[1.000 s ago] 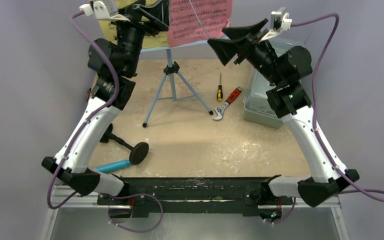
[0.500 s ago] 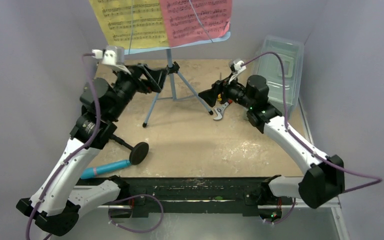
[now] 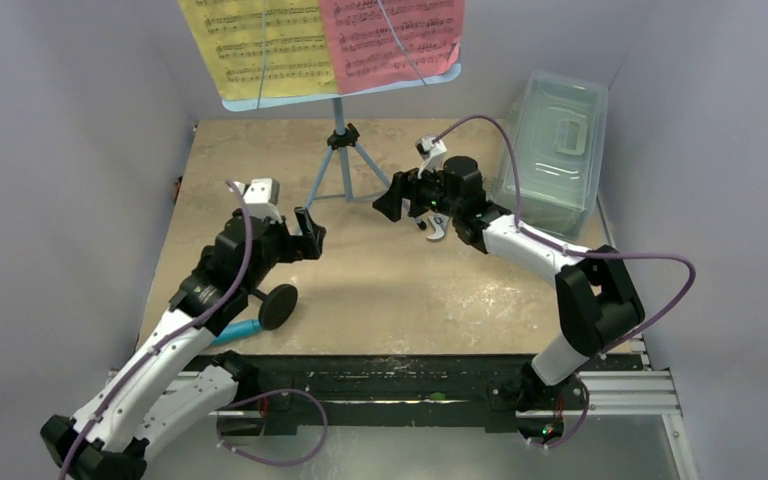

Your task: Set up the instrument practice props

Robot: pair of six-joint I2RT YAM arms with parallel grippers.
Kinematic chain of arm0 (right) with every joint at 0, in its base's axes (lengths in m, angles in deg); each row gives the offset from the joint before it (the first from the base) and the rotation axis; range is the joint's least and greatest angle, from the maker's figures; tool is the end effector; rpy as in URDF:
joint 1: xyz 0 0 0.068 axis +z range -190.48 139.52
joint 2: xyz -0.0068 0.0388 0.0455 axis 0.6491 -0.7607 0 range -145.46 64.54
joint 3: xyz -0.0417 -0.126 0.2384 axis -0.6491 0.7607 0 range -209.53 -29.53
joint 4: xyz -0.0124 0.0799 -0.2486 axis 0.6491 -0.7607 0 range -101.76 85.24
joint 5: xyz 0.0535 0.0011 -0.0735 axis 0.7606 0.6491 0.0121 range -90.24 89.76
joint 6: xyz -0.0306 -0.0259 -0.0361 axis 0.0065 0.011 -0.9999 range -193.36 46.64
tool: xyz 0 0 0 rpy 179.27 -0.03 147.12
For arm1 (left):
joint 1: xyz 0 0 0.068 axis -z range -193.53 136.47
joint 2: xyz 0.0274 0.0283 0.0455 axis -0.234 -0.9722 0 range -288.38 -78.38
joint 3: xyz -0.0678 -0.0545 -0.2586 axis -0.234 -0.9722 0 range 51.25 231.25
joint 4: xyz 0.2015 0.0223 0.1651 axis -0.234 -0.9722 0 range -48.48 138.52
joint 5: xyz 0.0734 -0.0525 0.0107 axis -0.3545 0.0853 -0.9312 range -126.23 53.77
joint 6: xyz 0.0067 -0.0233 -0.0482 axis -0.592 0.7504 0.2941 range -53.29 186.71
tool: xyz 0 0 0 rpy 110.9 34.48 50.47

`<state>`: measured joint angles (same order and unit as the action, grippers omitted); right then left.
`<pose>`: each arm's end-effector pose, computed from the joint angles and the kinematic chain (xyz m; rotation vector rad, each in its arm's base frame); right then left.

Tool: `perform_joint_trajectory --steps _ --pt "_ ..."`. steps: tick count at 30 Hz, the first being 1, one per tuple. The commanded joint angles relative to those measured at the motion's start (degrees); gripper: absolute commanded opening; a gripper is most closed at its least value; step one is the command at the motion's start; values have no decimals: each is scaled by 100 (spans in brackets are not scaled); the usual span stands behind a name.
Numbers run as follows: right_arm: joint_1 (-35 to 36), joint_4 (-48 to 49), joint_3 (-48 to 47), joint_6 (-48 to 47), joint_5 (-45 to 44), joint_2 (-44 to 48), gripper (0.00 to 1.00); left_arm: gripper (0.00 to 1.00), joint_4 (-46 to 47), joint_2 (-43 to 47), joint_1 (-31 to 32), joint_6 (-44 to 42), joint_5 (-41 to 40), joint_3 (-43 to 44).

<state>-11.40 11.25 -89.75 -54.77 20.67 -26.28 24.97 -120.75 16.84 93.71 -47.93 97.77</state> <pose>0.3162 0.1905 0.2774 -0.4407 1.8555 0.9083 0.1483 -0.0785 0.3328 -0.0831 1.9296 -0.4816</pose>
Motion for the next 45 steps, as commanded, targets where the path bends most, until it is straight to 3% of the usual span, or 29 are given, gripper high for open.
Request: perform_joint_trajectory --steps 1,6,9,13,18,21,27,32,45 --pt "108 353 -104 224 -311 -53 86 99 1054 -802 -77 -137 -921 -235" --pt "115 -165 -224 269 -622 -109 86 100 2226 -1990 -352 -152 -1364 50" --pt "113 -283 -260 165 -853 -146 85 100 2755 -2836 -558 -301 -1041 447" --pt "108 -463 -535 49 -1139 -272 81 100 2658 -3774 -722 -643 -702 1127" --pt "115 -533 -900 -164 -1289 -594 72 95 3389 -4397 -787 -1499 -357 1074" --pt "114 -572 -1084 -342 -1315 -817 66 93 3800 -4473 -796 -1787 -304 933" --pt "107 -433 -1197 -589 -1420 -1039 65 85 4271 -4506 -796 -1988 161 818" --pt "107 -342 -1367 -677 -1437 -1341 62 71 4342 -4618 -796 -1793 307 830" --pt "102 -88 -2245 -1183 -1666 -2059 45 47 4457 -4596 -790 -1009 526 815"
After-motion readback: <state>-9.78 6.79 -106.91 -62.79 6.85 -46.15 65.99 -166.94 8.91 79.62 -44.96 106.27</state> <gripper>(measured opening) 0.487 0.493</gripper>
